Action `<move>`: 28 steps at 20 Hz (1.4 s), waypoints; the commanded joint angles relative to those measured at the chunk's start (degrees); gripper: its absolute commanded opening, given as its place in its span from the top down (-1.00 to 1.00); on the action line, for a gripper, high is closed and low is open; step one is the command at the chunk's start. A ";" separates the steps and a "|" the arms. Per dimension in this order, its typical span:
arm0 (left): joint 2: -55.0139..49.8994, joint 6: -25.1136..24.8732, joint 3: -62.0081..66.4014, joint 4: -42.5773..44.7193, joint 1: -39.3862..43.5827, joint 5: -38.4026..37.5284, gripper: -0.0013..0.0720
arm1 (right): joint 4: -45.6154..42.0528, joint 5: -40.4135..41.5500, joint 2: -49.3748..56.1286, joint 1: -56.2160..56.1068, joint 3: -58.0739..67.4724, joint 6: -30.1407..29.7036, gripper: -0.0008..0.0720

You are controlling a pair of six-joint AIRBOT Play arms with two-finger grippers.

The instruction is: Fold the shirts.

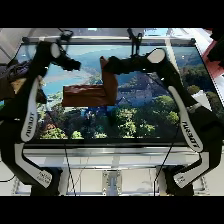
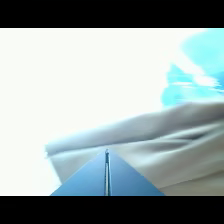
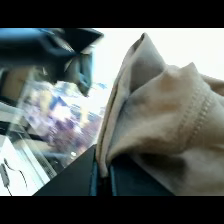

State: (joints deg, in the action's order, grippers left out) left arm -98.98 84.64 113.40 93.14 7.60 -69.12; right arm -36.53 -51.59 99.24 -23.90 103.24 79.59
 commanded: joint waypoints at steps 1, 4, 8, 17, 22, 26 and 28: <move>5.29 0.37 0.70 2.60 -8.17 -5.29 0.94 | 5.66 12.22 5.84 -8.59 0.22 -1.25 0.89; 5.62 0.70 0.57 2.14 -10.91 -7.19 0.94 | 9.97 20.22 12.11 -14.27 3.45 -3.10 0.89; 5.62 -0.61 0.37 -3.04 -10.93 -7.43 0.94 | 16.68 36.39 16.15 -17.03 5.20 -3.08 -0.24; 5.60 -1.09 0.33 -4.85 -10.93 -7.19 0.94 | 1.60 16.57 12.85 -1.07 5.18 0.31 -0.25; 5.57 -1.03 0.33 -4.90 -10.93 -5.18 0.94 | -8.46 -9.33 15.39 8.61 1.84 15.54 -0.56; 5.57 -1.07 0.33 -4.87 -10.93 -5.35 0.94 | 1.36 -9.75 20.72 8.37 1.33 11.67 -0.78; 5.57 -1.09 0.33 -4.87 -10.93 -5.42 0.94 | 1.81 -8.52 22.64 7.69 1.33 11.65 -0.89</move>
State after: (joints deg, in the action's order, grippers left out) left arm -93.38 83.61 113.75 88.25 -3.31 -74.63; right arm -37.30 -57.98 119.04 -16.25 104.90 91.44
